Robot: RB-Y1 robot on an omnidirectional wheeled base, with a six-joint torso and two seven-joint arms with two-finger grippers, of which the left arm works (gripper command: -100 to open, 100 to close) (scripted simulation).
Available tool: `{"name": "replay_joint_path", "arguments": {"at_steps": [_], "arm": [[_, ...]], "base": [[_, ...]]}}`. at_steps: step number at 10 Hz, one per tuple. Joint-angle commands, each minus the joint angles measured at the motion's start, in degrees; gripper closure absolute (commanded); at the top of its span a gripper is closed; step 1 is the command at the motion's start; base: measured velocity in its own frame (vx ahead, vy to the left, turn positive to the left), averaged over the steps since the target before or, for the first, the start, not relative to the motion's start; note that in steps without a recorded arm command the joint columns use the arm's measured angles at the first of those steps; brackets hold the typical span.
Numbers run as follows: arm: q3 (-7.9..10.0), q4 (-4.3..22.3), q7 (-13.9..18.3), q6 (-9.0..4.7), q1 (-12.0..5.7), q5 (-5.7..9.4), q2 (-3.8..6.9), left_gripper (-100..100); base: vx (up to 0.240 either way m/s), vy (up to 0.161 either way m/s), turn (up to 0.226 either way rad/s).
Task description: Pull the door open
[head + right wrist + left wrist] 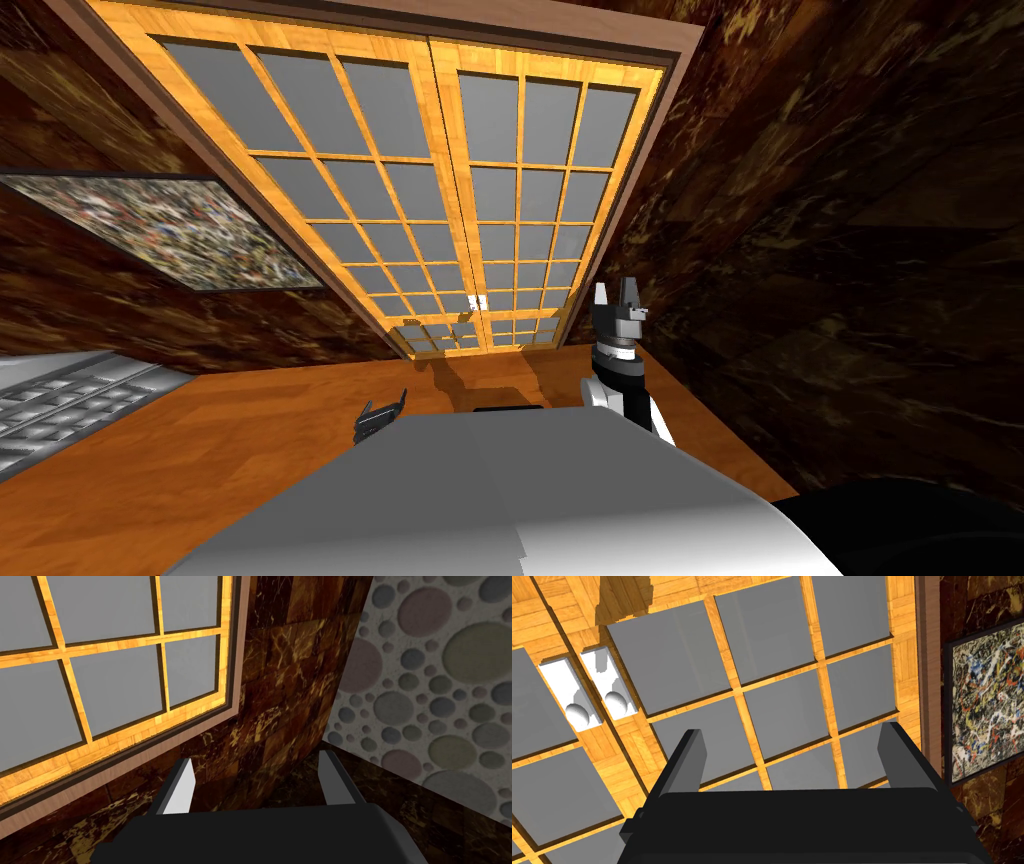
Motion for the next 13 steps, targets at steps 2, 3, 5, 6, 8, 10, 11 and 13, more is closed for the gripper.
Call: {"name": "replay_joint_path", "arguments": {"at_steps": [2,3,5,6,8,10,11,13], "arm": [[2.03,0.8,-1.3,1.14,-0.56,0.99,-0.25,-100],[3.2,1.2,-2.3,1.6,-1.4,1.65,-0.99,-100],[3.83,1.3,-3.2,1.91,-2.98,2.13,-2.17,-100],[3.83,1.3,-3.5,1.97,-3.84,2.23,-2.76,-100],[3.78,1.2,-3.9,2.04,-5.41,2.39,-3.82,-100],[3.35,1.0,-4.2,1.99,-7.24,2.39,-4.95,-100],[3.06,0.8,-4.4,1.96,-8.46,2.39,-5.7,-100],[2.79,0.7,-4.5,1.91,-9.21,2.34,-6.12,-100]], "base": [[-0.042,0.049,-0.112],[0.044,0.033,-0.205],[0.137,0.052,-0.226],[0.169,0.054,-0.111],[0.169,0.042,-0.125],[0.192,0.048,-0.153],[0.189,0.057,-0.144],[0.118,0.025,-0.058]]}}
